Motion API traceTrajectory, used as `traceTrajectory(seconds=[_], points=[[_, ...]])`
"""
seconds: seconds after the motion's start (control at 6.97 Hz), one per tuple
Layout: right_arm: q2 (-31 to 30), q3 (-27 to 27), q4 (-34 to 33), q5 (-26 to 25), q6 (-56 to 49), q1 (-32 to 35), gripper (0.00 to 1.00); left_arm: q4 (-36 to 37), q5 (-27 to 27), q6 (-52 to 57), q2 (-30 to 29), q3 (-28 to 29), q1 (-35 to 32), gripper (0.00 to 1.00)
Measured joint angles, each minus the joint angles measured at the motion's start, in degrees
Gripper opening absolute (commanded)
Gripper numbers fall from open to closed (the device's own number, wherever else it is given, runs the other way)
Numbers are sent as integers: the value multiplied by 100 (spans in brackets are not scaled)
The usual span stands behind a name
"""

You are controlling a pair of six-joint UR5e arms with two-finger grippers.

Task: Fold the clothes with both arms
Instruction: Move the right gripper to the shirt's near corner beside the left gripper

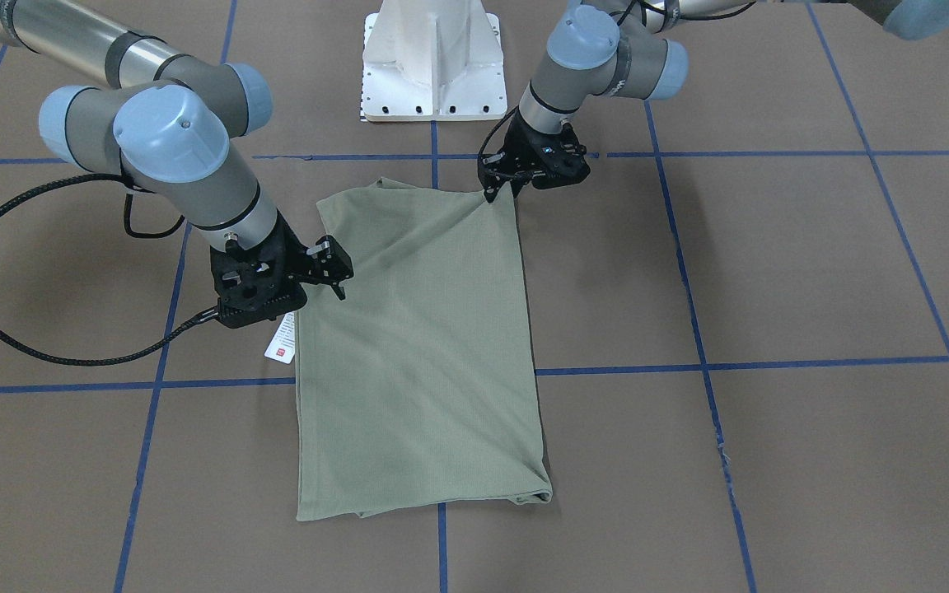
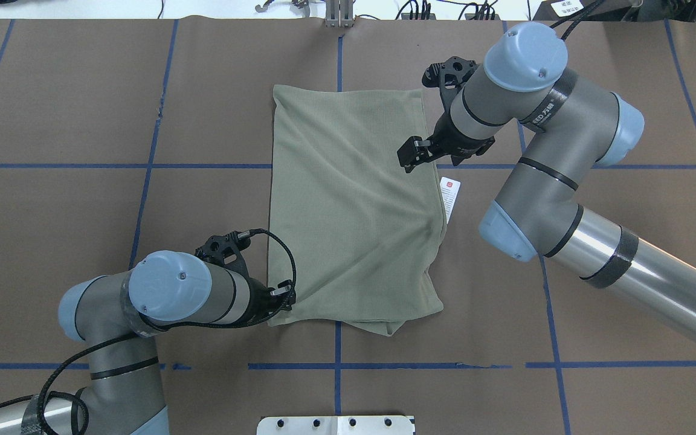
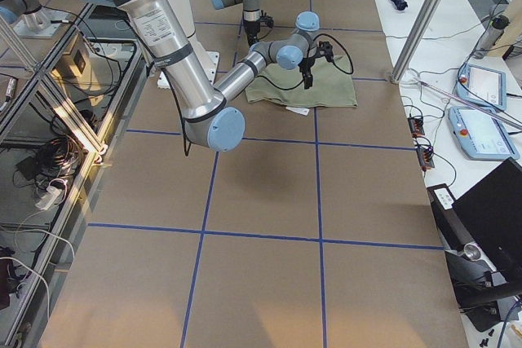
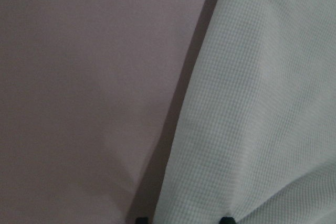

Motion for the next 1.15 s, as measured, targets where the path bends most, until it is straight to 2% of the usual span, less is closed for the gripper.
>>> traceTrajectory(seconds=[0.29,0.57,0.86,1.15], points=[[1,39,22,-3,223,-33,100,0,-23,2,29,-62,-27,0],[-27,243,50,-53,909,-308,100,6,-56,30,229,-321,-63,0],[-302,703,54,-405,2208,-950,100,15,-69,43,403,-593,-49,0],[-832,1310,47,-1015,3850,-1835,100,16,-70,40,422,-631,-13,0]])
